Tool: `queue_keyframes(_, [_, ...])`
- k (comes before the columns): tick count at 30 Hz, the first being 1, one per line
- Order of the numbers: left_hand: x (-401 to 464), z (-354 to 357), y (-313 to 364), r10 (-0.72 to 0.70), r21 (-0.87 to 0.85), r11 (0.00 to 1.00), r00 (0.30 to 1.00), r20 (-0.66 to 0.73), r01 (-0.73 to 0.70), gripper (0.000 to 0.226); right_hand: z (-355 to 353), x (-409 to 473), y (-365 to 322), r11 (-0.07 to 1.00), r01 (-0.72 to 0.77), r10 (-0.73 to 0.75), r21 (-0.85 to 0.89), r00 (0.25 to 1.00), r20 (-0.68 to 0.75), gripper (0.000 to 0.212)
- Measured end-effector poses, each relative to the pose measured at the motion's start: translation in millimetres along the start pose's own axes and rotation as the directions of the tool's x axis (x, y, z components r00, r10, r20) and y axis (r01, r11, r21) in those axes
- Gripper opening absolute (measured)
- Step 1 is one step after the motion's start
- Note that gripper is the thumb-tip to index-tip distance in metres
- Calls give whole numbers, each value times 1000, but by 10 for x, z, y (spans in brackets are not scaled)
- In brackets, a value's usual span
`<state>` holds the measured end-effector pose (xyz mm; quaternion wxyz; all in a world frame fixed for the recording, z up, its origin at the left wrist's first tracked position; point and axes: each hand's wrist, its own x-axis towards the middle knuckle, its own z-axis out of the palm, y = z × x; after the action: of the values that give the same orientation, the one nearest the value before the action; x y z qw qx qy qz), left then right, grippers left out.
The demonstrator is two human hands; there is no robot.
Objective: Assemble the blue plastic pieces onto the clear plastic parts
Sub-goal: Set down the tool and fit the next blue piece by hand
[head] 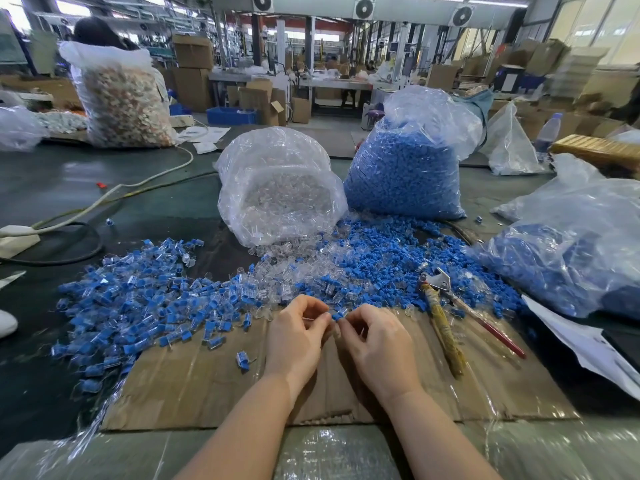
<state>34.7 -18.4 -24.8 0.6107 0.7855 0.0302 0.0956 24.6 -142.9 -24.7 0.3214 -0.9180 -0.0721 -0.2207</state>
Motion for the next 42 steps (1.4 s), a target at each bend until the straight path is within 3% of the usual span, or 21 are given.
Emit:
queue_keyframes(6, [-14,18,-17,80,80,993,997,23,-82,24,1,-7,-11,1000,-9,9,-6,1000,-24,18])
queue_keyframes(18, [-6,10,-6,40,-76,996,998,46,-36,26,-30,-6,-22,995,76,-72,70,996,-58,16])
queue_keyframes(42, [-28,-31,38,74,-2,997,994,77,-74,17,-66,-12,-35,983,169,-167,70,985,-34,15])
